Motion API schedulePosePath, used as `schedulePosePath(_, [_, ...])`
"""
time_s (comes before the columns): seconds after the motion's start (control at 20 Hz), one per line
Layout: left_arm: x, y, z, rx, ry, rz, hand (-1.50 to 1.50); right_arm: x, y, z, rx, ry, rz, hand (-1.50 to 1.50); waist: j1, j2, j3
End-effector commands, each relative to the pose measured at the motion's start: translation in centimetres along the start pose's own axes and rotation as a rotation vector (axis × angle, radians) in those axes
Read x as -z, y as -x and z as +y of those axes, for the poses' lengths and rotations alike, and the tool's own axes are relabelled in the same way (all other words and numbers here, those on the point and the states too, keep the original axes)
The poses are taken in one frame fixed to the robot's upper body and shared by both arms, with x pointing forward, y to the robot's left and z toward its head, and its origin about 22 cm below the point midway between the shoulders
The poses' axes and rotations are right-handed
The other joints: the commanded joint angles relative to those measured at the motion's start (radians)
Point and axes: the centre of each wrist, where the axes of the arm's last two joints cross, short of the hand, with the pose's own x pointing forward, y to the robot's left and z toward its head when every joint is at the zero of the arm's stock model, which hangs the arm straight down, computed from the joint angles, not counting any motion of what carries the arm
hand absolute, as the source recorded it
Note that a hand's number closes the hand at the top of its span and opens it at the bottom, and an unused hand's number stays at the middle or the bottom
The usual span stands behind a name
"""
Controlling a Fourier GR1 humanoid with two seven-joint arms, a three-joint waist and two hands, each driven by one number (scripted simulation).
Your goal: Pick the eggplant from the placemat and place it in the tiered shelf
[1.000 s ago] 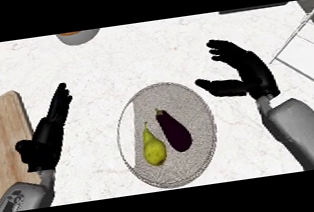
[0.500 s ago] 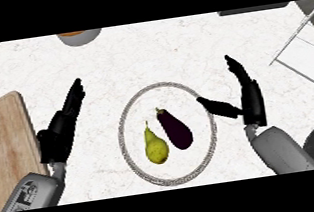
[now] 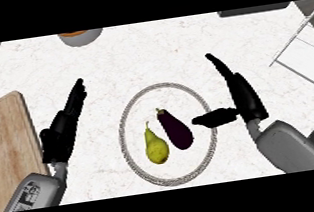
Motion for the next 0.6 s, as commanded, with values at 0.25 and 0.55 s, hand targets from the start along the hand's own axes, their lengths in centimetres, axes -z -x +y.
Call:
schedulePosePath(0.25, [0.2, -0.4, -0.5, 0.001, 0.007, 0.011, 0.0, 1.3, -10.2, -0.3, -0.312, -0.204, 0.111, -1.5, 0.009, -0.002, -0.001])
schedulePosePath(0.55, [-0.2, 0.8, -2.0, 0.01, 0.009, 0.003, 0.0, -0.2, -14.3, 3.3, -0.607, -0.368, 0.208, -1.5, 0.009, -0.001, -0.001])
